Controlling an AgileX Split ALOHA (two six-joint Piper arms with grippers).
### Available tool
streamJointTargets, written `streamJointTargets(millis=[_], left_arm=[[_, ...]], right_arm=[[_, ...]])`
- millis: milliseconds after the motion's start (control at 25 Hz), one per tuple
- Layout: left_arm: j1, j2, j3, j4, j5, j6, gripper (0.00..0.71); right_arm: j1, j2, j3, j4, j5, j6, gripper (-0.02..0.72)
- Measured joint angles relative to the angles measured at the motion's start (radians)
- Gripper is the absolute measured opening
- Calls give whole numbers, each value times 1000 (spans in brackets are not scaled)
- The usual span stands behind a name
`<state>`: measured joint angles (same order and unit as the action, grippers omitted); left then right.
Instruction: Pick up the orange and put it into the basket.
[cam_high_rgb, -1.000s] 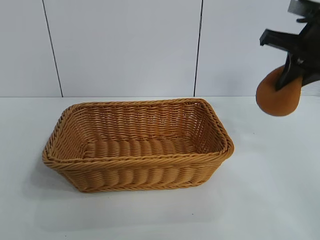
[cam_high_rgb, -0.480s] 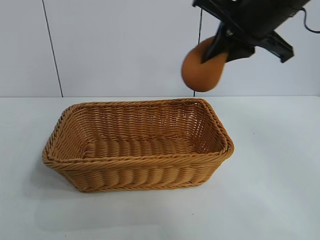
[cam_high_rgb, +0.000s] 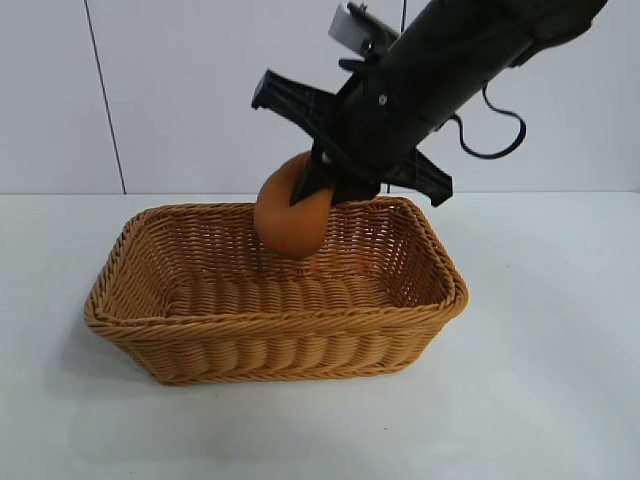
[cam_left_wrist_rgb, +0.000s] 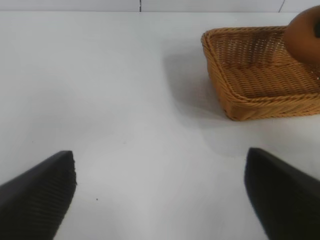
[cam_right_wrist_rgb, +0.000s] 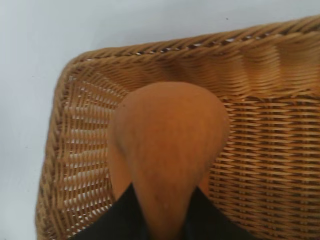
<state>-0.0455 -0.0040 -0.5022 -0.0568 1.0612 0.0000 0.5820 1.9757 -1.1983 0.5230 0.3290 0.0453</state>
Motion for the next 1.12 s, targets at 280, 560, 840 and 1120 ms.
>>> streamJointTargets(millis=[280, 560, 840, 1120], left_arm=[[0, 0, 0, 0, 0, 0, 651], [0, 0, 0, 0, 0, 0, 651], [0, 0, 0, 0, 0, 0, 651], [0, 0, 0, 0, 0, 0, 651]], right_arm=[[0, -18, 0, -9, 14, -21, 551], [-20, -85, -128, -140, 287, -8, 687], [-46, -91, -396, -419, 763, 90, 694], [-186, -93, -430, -555, 874, 141, 694]])
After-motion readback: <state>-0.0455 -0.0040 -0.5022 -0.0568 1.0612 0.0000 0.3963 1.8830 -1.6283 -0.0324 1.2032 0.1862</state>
